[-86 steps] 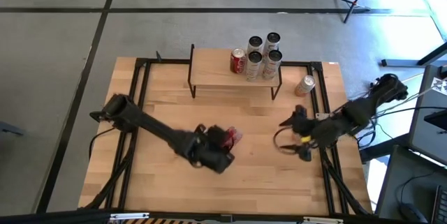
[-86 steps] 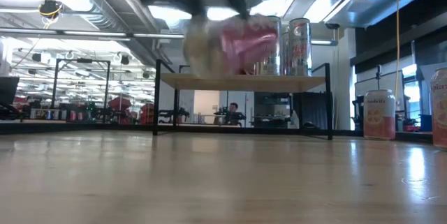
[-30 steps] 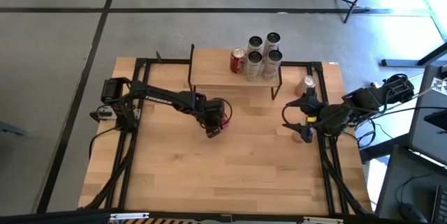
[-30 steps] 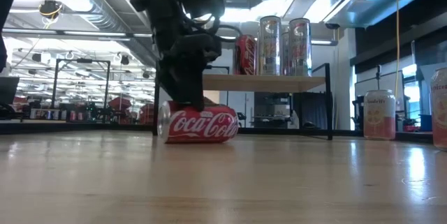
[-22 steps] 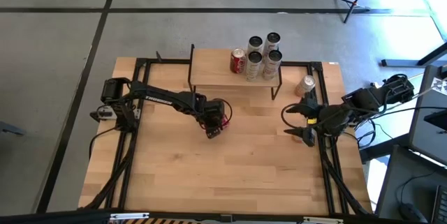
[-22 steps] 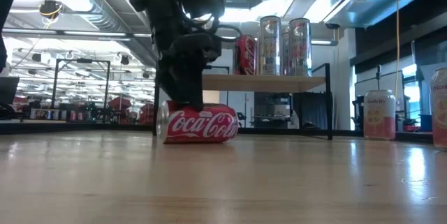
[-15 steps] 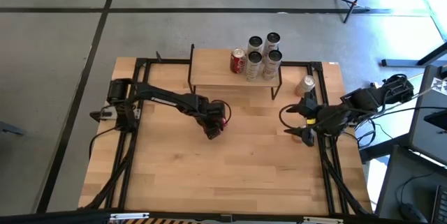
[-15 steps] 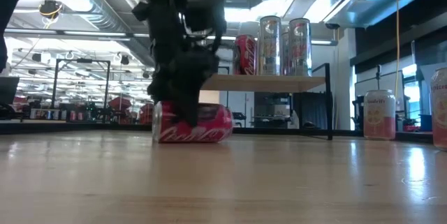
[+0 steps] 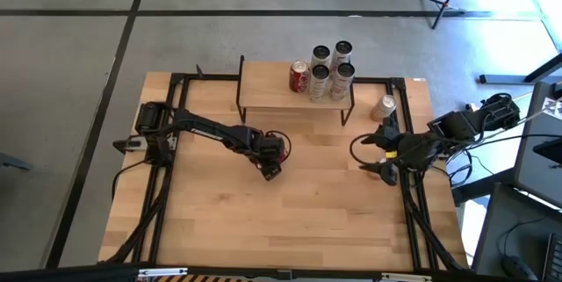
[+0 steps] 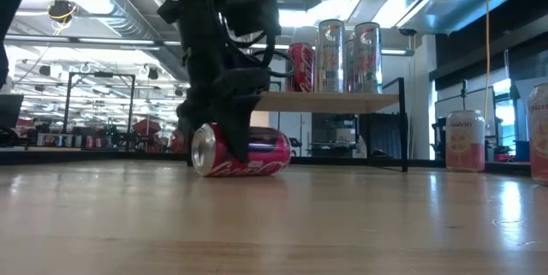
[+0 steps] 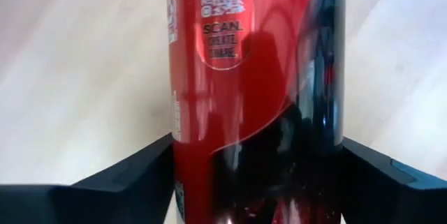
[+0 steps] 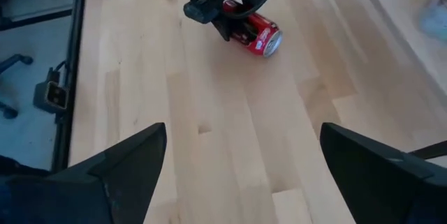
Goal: Place canned beverage on shelf
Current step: Put the red-white soda can on the shelf aligned with the other red-white soda can
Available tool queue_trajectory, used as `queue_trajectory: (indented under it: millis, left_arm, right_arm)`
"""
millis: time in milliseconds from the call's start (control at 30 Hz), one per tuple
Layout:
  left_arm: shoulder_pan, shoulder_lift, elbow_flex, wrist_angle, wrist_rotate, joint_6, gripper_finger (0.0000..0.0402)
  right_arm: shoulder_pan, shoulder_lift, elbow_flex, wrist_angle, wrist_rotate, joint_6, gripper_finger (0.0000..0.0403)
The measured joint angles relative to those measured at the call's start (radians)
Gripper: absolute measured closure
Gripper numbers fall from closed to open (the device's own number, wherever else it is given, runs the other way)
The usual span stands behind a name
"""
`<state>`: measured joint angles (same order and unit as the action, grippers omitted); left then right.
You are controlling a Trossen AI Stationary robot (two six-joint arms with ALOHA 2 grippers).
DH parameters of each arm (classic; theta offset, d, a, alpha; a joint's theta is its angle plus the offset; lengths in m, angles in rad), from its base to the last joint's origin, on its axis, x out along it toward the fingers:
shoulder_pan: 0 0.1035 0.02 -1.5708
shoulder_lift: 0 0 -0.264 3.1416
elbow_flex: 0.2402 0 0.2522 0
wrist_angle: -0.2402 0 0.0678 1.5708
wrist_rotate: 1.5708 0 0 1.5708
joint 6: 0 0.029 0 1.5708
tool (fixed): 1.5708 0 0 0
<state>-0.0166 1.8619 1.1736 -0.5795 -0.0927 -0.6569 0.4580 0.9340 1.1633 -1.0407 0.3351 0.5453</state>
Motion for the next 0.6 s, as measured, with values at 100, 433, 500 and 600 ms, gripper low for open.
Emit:
queue_trajectory:
  millis: [100,433,500,600]
  left_arm:
    - [-0.031,-0.027,0.0,0.012,0.009,-0.053,0.0133]
    - [-0.169,-0.257,0.0,0.536,-0.12,-0.151,0.0133]
    - [-0.194,-0.299,0.002,0.673,-0.165,-0.126,0.0133]
    - [-0.225,-0.34,0.003,0.822,-0.218,-0.06,0.0133]
  right_arm:
    - [0.0,0.0,0.0,0.0,-0.025,-0.01,0.0038]
    - [0.0,0.0,0.0,0.057,-0.03,-0.027,0.0038]
    - [0.0,0.001,0.0,0.116,-0.009,-0.049,0.0038]
    - [0.0,0.002,0.0,0.247,0.005,-0.087,0.0038]
